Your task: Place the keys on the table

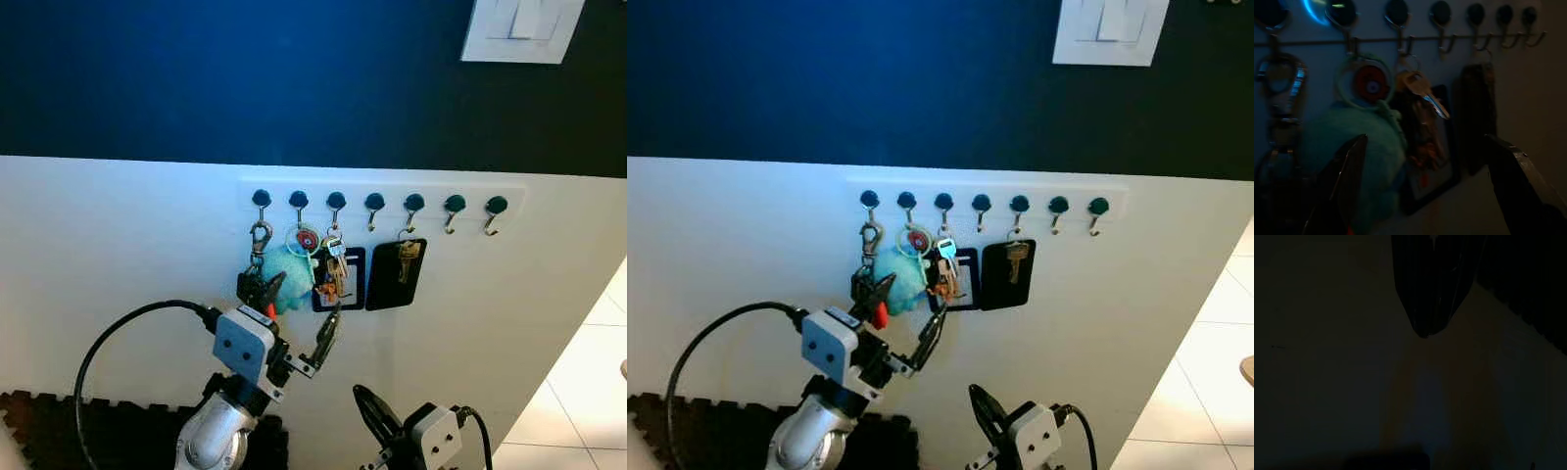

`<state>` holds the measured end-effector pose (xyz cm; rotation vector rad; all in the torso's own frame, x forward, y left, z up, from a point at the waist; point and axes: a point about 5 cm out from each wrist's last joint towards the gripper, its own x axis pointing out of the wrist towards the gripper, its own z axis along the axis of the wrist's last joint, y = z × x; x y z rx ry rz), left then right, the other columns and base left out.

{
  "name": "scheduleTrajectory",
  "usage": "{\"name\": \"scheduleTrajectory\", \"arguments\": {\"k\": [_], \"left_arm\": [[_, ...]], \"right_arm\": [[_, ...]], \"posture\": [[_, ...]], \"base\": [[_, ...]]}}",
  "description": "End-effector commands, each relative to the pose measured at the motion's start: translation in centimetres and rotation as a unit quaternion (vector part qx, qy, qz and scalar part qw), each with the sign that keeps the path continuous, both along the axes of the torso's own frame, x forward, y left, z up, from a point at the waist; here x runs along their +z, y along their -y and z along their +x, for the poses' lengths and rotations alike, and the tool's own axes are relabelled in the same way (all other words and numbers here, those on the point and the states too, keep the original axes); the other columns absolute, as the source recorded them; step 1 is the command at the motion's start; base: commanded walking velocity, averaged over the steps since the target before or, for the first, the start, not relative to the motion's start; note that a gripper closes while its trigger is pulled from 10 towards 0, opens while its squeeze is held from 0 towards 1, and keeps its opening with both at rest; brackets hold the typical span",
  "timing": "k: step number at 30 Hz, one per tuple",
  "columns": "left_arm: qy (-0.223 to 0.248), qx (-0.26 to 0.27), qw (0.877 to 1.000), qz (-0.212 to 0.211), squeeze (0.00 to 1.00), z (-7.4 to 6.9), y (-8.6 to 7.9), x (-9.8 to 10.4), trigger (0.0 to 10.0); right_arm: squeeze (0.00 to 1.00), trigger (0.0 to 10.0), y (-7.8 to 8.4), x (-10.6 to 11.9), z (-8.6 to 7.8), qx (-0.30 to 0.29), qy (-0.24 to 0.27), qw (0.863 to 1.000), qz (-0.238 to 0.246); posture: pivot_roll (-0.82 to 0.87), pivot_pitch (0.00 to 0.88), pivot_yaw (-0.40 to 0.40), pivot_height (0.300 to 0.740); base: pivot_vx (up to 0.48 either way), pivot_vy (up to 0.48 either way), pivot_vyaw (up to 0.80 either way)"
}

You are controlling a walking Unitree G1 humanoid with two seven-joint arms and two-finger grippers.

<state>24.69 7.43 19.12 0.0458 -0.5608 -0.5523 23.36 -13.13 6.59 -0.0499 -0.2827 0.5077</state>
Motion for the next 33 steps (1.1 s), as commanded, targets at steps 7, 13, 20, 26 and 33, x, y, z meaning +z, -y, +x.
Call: {"name": "scheduleTrajectory", "arguments": {"k": [7,13,20,26,33], "left_arm": [[0.012,0.140,0.988,0.061,0.00,2.4,-2.2,-0.3,10.0],[0.021,0.116,0.992,0.044,0.00,1.8,-2.1,-0.1,10.0],[0.018,0.114,0.992,0.044,0.00,1.5,-1.5,-0.4,10.0],[0.006,0.092,0.995,0.043,0.00,1.5,-0.8,-0.7,10.0],[-0.005,0.114,0.992,0.051,0.00,2.6,-0.9,-0.9,10.0]], "right_arm": [[0.00,10.0,-0.2,0.2,0.1,0.002,0.000,1.000,-0.001],[0.00,10.0,-0.1,0.1,0.0,0.001,-0.003,1.000,-0.002],[0.00,10.0,-0.1,0.0,-0.1,0.001,-0.005,1.000,-0.002],[0.00,10.0,-0.1,0.0,0.0,0.001,-0.005,1.000,-0.002],[0.00,10.0,-0.2,0.0,0.1,0.000,-0.006,1.000,0.000]], "posture": [[0.05,0.040,0.017,0.740],[0.05,0.042,0.017,0.740],[0.06,0.044,0.015,0.740],[0.06,0.050,0.015,0.740],[0.05,0.052,0.016,0.740]], "base": [[0.000,0.000,0.00],[0.000,0.000,0.00],[0.000,0.000,0.00],[0.000,0.000,0.00],[0.000,0.000,0.00]]}}
